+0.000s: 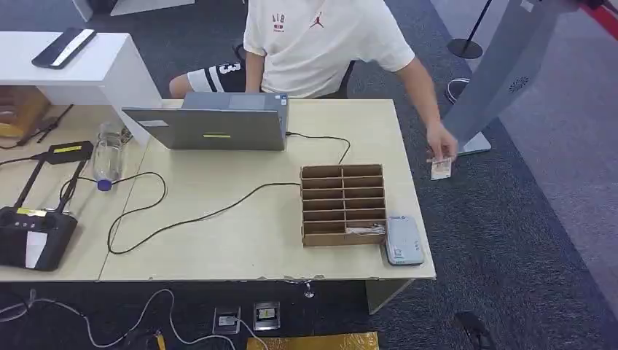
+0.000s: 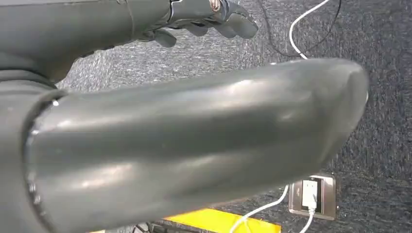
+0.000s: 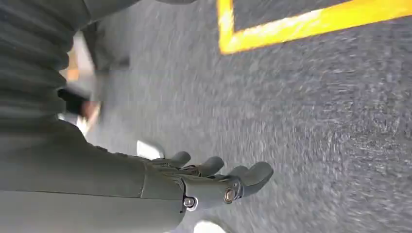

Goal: Pass the card to the sensor for recognition and then transmit it.

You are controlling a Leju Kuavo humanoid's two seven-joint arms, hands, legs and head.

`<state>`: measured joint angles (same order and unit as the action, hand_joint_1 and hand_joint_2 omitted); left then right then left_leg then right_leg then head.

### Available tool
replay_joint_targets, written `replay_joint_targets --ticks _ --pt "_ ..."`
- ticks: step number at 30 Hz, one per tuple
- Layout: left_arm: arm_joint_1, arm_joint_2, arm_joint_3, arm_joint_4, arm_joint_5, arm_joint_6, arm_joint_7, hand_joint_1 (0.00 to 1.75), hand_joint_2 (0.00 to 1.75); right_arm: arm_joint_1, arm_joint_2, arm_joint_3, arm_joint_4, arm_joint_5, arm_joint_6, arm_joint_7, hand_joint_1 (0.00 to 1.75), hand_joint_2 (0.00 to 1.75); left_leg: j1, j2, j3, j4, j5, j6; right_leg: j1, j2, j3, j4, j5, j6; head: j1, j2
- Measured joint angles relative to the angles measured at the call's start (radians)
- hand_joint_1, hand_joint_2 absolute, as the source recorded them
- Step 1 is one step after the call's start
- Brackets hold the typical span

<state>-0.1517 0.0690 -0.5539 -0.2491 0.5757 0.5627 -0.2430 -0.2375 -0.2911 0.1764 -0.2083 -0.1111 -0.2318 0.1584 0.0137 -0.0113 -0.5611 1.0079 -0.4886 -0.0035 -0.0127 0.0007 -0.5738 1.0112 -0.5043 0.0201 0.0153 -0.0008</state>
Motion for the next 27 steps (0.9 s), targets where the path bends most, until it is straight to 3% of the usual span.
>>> replay_joint_targets --ticks 6,10,12,14,18,22,27 --pt "0.0 0.002 0.0 0.0 0.012 -0.018 -0.019 0.0 0.0 -0.045 -0.012 -0.176 -0.001 -0.338 -0.198 -0.121 0.0 1.75 0.0 0.0 0.0 0.0 0.0 0.0 0.0 0.0 0.0 0.0 0.0 0.0 0.0 0.0" --pt "0.0 0.005 0.0 0.0 0.033 -0.018 -0.04 0.0 0.0 -0.107 -0.048 -0.286 -0.018 -0.421 -0.281 -0.21 0.0 1.75 -0.001 0.0 0.0 0.0 0.0 0.0 -0.001 0.0 0.001 0.0 0.001 0.001 0.0 0.0" --pt "0.0 0.005 0.0 0.0 0.051 -0.016 -0.054 0.0 0.0 -0.158 -0.067 -0.337 -0.037 -0.46 -0.314 -0.301 0.0 1.75 -0.002 0.001 0.0 0.0 0.0 0.0 -0.002 0.001 0.0 0.001 0.001 0.001 0.0 0.0" --pt "-0.002 0.005 0.0 0.0 0.062 -0.014 -0.065 0.0 0.0 -0.213 -0.09 -0.377 -0.068 -0.479 -0.342 -0.378 0.0 1.75 -0.002 0.002 0.001 0.0 0.001 0.001 -0.002 0.001 0.0 0.001 0.001 0.002 -0.001 0.0" --pt "-0.001 0.004 0.0 0.0 0.076 -0.006 -0.075 0.0 0.0 -0.33 -0.122 -0.436 -0.139 -0.497 -0.405 -0.435 0.0 1.75 -0.003 0.002 0.0 0.0 0.001 0.001 -0.003 0.001 0.0 0.001 0.002 0.002 0.0 0.0" --pt "-0.002 0.003 0.0 0.0 0.087 0.008 -0.092 0.0 0.0 -0.438 -0.143 -0.441 -0.266 -0.496 -0.448 -0.522 0.0 1.75 -0.003 0.002 0.0 0.0 0.001 0.001 -0.003 0.0 0.0 0.001 0.002 0.002 0.0 0.0" --pt "-0.002 0.001 0.0 0.0 0.089 0.015 -0.103 0.0 0.0 -0.521 -0.145 -0.444 -0.42 -0.432 -0.462 -0.523 0.0 1.75 -0.002 -0.001 0.0 0.001 0.001 0.001 -0.002 -0.001 0.0 0.001 0.001 0.001 0.0 0.0"
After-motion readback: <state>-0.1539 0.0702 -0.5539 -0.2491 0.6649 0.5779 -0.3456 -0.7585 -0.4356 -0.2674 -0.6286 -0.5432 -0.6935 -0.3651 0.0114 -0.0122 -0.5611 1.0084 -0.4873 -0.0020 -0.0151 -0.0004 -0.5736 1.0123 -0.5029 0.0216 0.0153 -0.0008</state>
